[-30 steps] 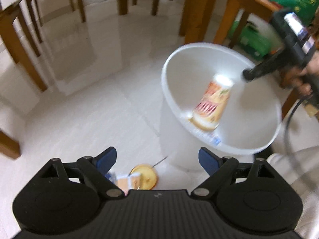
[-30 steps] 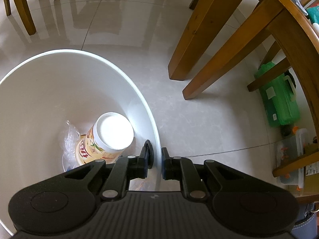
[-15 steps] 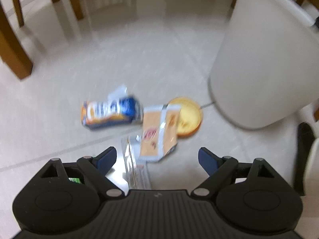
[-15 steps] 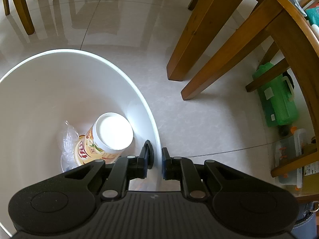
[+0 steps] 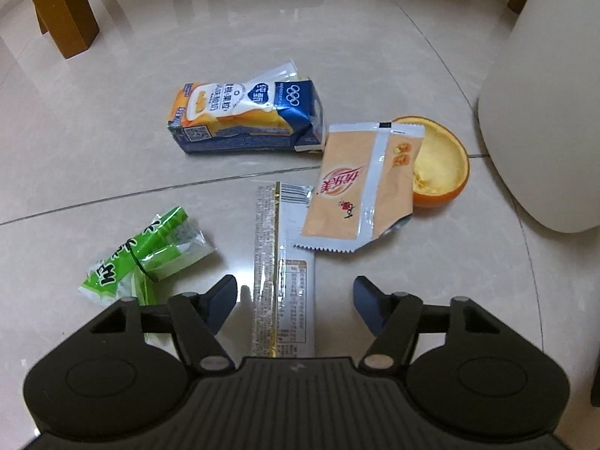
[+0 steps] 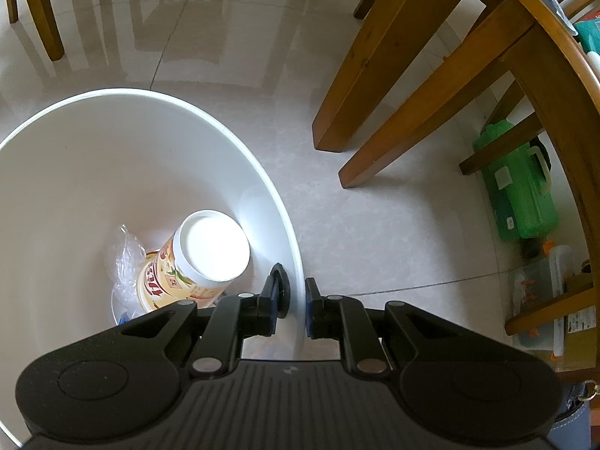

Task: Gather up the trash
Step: 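Lower the left tool onto the silver snack wrapper and close it, then carry the wrapper over the bin and open the left tool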

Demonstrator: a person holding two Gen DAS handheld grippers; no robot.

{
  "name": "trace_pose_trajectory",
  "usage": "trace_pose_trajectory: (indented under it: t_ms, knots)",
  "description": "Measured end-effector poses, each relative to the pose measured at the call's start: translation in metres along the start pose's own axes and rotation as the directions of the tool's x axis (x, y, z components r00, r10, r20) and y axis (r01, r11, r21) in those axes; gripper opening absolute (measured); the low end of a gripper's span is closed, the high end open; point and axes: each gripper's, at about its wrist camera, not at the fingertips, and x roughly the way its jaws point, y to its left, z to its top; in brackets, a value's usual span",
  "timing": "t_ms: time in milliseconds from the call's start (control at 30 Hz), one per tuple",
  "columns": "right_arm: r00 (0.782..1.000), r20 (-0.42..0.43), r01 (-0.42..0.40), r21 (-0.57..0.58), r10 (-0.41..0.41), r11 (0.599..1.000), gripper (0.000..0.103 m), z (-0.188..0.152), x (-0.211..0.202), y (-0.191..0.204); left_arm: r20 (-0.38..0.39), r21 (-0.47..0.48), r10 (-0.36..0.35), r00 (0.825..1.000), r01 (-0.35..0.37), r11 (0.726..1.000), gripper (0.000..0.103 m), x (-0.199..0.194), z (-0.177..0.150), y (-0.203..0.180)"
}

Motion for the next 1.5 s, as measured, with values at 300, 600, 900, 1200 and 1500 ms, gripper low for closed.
trace_pose_trajectory:
  t_ms: [300,600,900,1200,1500]
  knots:
    - [1.0,0.001,0.013,-0.018,-0.013,1.0,0.017,-0.001,0.0,0.002,-0.021,-0.02,0.033,0.999,-0.034,0.999,0.041,0.018,-0.001,-0.002]
    - [1.0,0.001,0.015,-0.019,-0.015,1.0,0.018,0.0,0.0,0.003,-0.021,-0.059,0.037,0.999,-0.039,0.997,0.027,0.014,-0.002,0.007]
    - [1.0,0.001,0.016,-0.02,-0.016,1.0,0.018,0.0,0.0,0.003,-0.038,-0.039,0.031,0.999,-0.033,0.999,0.027,-0.023,0.001,0.013]
    - [1.0,-0.003,0.016,-0.022,-0.016,1.0,0.018,0.001,-0.001,0.001,-0.016,0.148,-0.056,0.998,0.058,0.987,0.028,-0.114,0.053,-0.014]
    - [1.0,-0.018,-0.013,-0.011,0.013,1.0,0.017,0.003,-0.001,-0.003,0.08,0.354,-0.167,0.983,0.128,0.926,0.028,-0.211,0.131,-0.085]
